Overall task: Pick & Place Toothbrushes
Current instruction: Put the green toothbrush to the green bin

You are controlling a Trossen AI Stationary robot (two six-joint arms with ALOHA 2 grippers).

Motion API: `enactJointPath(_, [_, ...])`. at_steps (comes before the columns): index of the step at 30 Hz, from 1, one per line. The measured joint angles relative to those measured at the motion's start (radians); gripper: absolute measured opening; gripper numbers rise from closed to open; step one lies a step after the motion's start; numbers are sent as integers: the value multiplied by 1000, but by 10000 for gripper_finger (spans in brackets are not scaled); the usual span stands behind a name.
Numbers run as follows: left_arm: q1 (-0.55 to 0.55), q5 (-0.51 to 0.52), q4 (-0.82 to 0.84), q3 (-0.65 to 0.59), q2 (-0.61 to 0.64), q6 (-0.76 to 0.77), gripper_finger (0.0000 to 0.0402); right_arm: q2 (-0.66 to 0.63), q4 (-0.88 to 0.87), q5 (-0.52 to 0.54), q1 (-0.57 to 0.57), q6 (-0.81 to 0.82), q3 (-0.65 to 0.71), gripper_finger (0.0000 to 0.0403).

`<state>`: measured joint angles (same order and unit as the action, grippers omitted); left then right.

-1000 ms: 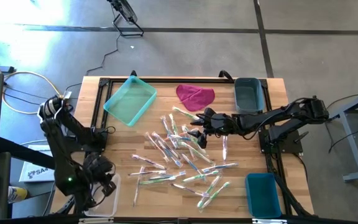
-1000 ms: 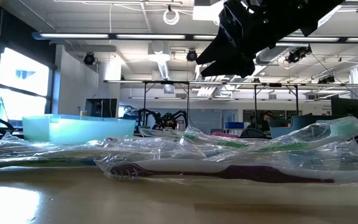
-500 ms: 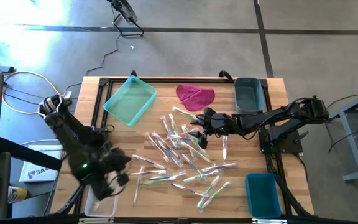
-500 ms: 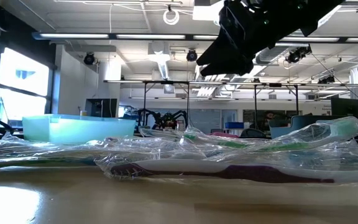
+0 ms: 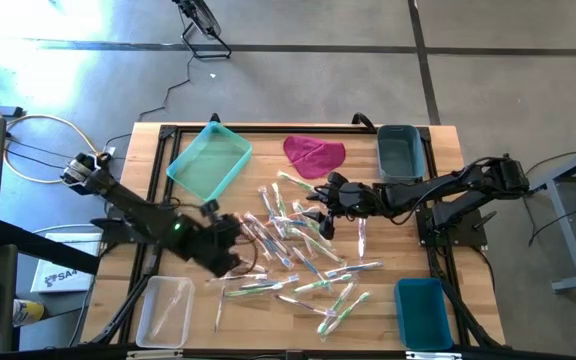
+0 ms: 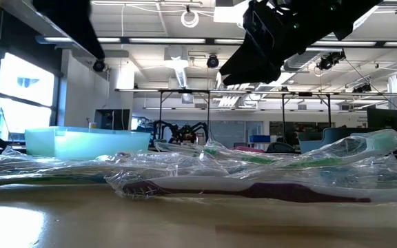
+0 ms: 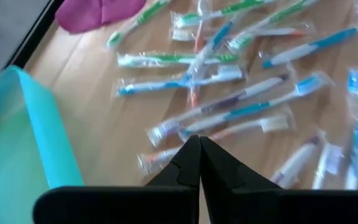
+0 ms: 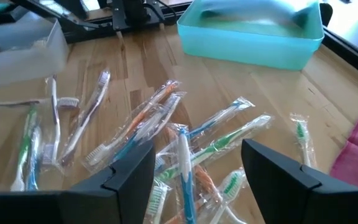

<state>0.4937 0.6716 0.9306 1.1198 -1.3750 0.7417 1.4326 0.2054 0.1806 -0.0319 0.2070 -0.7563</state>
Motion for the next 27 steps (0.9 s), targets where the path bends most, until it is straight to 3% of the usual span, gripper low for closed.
enactJointPath(8, [-181,-73,-158,0,0,-309,1,0,-28,0,0,-21,0,231])
enactJointPath(16, [-275,-100,-245,-61,0,-420,1,0,-47,0,0,-1,0,231])
enactJointPath(27, [-415,-334,-608,-285,0,-584,1,0,-46,0,0,6,0,231])
